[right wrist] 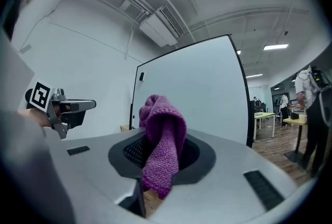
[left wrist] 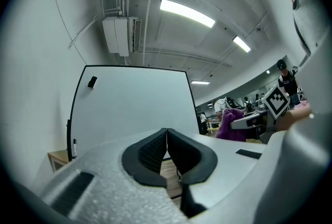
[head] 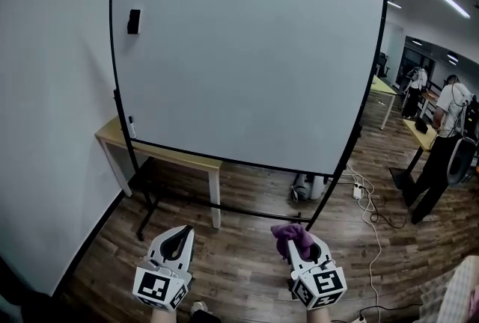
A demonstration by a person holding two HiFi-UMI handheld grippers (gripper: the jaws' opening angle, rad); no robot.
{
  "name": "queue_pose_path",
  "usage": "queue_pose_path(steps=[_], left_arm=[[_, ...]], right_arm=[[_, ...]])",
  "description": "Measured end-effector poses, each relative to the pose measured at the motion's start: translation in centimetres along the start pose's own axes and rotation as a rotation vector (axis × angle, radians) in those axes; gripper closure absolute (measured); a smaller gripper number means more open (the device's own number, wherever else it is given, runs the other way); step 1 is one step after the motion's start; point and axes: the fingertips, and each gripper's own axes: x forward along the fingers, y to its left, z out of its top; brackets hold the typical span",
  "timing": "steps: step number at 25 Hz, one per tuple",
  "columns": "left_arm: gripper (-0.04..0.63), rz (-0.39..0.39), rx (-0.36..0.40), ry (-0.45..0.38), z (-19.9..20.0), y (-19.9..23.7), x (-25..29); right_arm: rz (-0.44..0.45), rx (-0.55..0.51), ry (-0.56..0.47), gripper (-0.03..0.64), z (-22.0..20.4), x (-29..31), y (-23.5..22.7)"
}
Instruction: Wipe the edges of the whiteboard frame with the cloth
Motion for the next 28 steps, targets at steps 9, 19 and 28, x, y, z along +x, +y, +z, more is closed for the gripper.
queue_pose_path(steps=[9, 19, 28], left_arm=[[0.577, 0.007, 0.016, 0.006, 0.3, -1.0, -0.5], [0.578, 0.001, 0.024, 0.007, 0.5, -1.6, -0.1], [0.578, -0.004, 0.020, 0.011, 0.1, -2.8, 0.0]], right_arm=[[0.020, 0.000, -0.012, 0.534, 0.1, -1.0, 0.1], [0.020, -0.003, -0.015, 0.534, 0.3, -1.5, -0.3], [0.022, 0.004, -0.020, 0.534, 0.0, -2.4, -0.8]])
